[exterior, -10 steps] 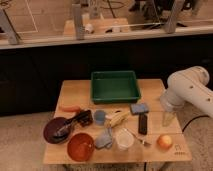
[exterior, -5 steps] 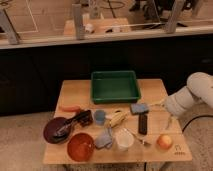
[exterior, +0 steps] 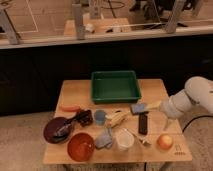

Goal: Place eraser in red bowl

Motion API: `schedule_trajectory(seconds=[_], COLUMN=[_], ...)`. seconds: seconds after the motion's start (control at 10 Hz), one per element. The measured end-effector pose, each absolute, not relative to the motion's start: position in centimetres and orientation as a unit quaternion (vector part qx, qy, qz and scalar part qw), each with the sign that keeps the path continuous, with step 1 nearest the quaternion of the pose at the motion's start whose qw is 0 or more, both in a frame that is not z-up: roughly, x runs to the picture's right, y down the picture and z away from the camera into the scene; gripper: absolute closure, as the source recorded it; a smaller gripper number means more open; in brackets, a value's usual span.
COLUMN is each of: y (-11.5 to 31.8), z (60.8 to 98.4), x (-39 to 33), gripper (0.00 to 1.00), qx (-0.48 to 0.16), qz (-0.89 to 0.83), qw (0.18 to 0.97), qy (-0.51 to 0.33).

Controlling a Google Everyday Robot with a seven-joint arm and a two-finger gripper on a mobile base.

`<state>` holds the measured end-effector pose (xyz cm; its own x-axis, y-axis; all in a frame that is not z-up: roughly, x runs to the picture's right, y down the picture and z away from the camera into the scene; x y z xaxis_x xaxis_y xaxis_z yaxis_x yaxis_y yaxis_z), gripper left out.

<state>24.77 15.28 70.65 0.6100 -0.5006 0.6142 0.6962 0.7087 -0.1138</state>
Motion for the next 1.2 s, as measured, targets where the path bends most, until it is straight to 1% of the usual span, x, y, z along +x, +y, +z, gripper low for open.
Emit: schedule_trajectory(seconds=[0.1, 0.3, 0.4, 0.8, 1.2], y=[15.8, 16.5, 17.0, 19.2, 20.8], z=[71.4, 73.0, 73.9, 78.2, 81.6], x=[24.3, 23.4, 23.1, 22.7, 22.6], gripper=[0.2, 0.2, 0.2, 0.2, 0.2], qx=[-0.153, -0.126, -0.129, -0.174, -0.206], qz=[-0.369, -0.414, -0.434, -0.495, -0.516], qw=[0.888, 0.885, 0.876, 0.831, 0.807], qy=[-0.229, -0.171, -0.167, -0.186, -0.198])
